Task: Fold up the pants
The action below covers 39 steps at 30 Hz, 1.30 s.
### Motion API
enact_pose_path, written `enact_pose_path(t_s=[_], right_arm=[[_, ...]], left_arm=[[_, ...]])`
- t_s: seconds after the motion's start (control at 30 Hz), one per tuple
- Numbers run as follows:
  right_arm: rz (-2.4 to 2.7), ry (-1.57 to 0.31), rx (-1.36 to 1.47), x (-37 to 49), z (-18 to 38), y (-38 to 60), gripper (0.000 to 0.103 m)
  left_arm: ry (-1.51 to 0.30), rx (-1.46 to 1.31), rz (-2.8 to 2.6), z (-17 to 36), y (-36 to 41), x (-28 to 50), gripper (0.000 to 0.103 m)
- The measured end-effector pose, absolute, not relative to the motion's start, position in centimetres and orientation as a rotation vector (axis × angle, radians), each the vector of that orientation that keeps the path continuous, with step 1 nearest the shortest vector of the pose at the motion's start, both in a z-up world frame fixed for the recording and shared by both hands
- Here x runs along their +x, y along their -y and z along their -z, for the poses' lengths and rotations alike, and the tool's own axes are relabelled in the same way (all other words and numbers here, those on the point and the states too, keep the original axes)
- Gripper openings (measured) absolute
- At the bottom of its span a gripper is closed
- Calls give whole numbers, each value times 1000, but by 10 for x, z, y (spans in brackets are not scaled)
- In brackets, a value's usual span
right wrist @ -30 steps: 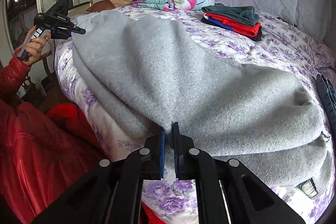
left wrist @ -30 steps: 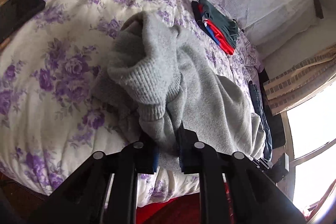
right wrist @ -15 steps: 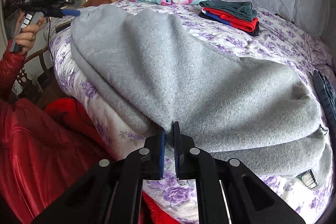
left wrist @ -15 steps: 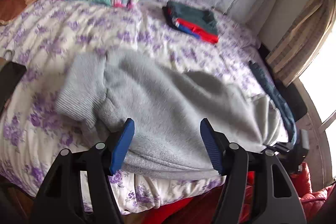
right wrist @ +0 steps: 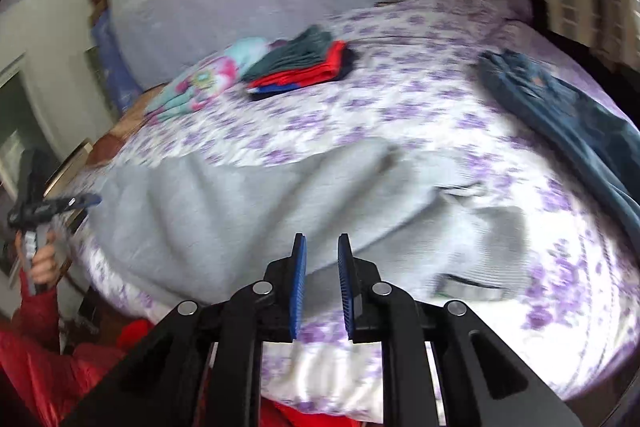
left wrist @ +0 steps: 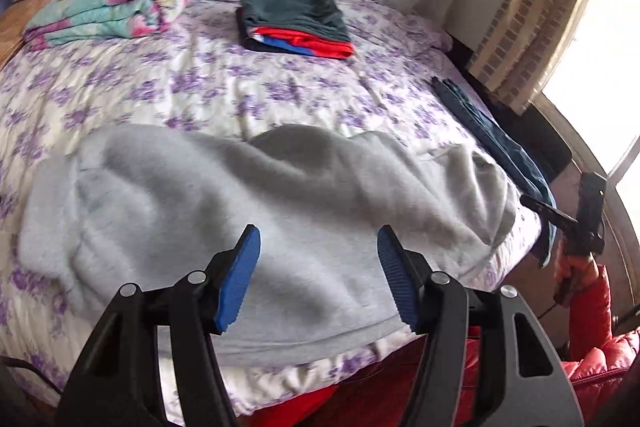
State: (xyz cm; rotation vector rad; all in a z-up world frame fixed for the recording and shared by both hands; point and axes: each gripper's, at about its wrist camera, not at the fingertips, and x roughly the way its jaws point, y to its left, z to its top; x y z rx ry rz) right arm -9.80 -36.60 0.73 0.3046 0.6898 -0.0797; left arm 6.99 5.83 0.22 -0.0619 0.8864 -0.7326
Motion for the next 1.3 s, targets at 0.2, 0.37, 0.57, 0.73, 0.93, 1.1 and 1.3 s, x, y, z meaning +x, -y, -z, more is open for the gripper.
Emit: enact_pose_path(t_s=[0.2,0.37,0.57,0.73,0.93,1.1,1.3], right_arm=[[143,-798,387,-112,27,390,18],[122,-705,738,-124,51,423,65],[168,-571,905,-102,64,454,6],[220,-556,658,-95,31,453,6],[371,-544,747,-128,48,475,26],[186,-501,771,-113,13,458,26],[102,-605,971,-56,43,463,43]], left_arm=[[-1034,38,822,51,6,78,61],[-1044,-36,854,73,-5,83,61],[-1044,-76,856,74,-7,85,61],[-1017,-39,830,73,-3,76,62],[-970,21,831,73,7,67,76],[-952,40,846,74,11,65,85],[-941,33,821,74,14,63,88]])
